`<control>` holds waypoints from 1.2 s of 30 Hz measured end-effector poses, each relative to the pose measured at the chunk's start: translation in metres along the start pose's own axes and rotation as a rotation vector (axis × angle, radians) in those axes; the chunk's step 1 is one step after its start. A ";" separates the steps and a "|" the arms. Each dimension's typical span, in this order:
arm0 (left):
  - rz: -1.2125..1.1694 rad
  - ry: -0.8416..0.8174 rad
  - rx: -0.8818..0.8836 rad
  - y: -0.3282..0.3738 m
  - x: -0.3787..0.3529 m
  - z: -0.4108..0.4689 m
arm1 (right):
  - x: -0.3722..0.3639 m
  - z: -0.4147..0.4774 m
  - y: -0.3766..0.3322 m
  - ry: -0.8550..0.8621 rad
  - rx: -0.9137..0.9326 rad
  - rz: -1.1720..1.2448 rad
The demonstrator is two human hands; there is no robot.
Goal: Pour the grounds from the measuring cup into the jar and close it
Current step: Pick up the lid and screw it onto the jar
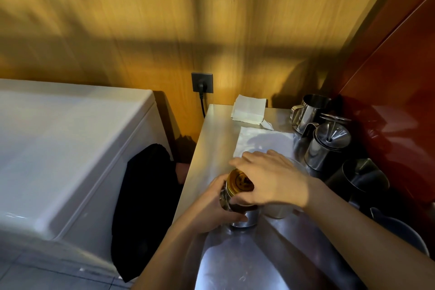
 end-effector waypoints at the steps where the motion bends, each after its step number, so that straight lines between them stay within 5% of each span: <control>1: -0.009 -0.004 0.001 -0.001 -0.001 0.000 | 0.001 0.000 0.002 0.002 -0.035 -0.007; 5: -0.010 0.005 -0.008 0.001 -0.001 0.000 | -0.003 -0.002 -0.001 -0.088 0.060 0.089; 11: -0.055 -0.019 -0.003 0.000 -0.002 -0.001 | 0.011 0.000 0.000 0.068 -0.026 -0.032; 15: -0.038 0.003 0.015 -0.004 -0.002 0.001 | 0.000 -0.002 -0.004 -0.075 0.069 0.114; 19: -0.034 -0.034 0.017 -0.003 -0.003 0.002 | 0.013 -0.001 0.006 0.098 -0.063 -0.030; 24: -0.039 -0.088 -0.012 -0.001 0.000 0.004 | 0.000 -0.007 -0.007 -0.020 0.143 -0.023; 30: 0.072 -0.263 0.045 0.001 0.004 0.008 | -0.006 -0.011 -0.011 0.033 0.219 -0.093; 36: 0.023 -0.088 -0.061 0.010 -0.005 -0.003 | -0.012 -0.009 -0.011 0.073 0.191 -0.059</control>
Point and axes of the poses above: each hand's wrist, its own z-axis towards the middle knuckle, its own x-axis out of the back of the hand, y = z × x, the point moved 7 cm from there along z, towards the middle knuckle, and after that the axes turned 3 degrees about -y, right-handed, at the moved point
